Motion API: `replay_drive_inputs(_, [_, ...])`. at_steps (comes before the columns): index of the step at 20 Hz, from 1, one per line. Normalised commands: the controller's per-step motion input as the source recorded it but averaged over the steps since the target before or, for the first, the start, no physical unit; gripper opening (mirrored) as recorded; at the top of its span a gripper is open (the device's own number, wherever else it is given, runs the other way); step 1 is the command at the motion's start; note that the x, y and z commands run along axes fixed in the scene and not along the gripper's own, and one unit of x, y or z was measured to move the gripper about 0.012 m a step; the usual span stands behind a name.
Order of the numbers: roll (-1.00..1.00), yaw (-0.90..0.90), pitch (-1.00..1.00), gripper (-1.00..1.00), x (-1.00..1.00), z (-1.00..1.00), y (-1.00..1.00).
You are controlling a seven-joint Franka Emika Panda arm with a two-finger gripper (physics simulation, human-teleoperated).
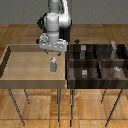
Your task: Place the milk carton into the appropriate compartment.
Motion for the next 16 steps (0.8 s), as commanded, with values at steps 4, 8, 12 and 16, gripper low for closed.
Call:
replay_drive_inputs(4, [0.0, 0.0, 0.0, 1.0, -0.5, 0.0, 0.0])
replay_drive_inputs(8, [0.0, 0.0, 0.0, 1.0, 0.0, -0.25, 0.0])
replay_drive_inputs(12, [0.0, 0.0, 0.0, 1.0, 0.0, -0.5, 0.0])
replay_drive_inputs(16, [0.0, 0.0, 0.0, 1.0, 0.0, -1.0, 0.0])
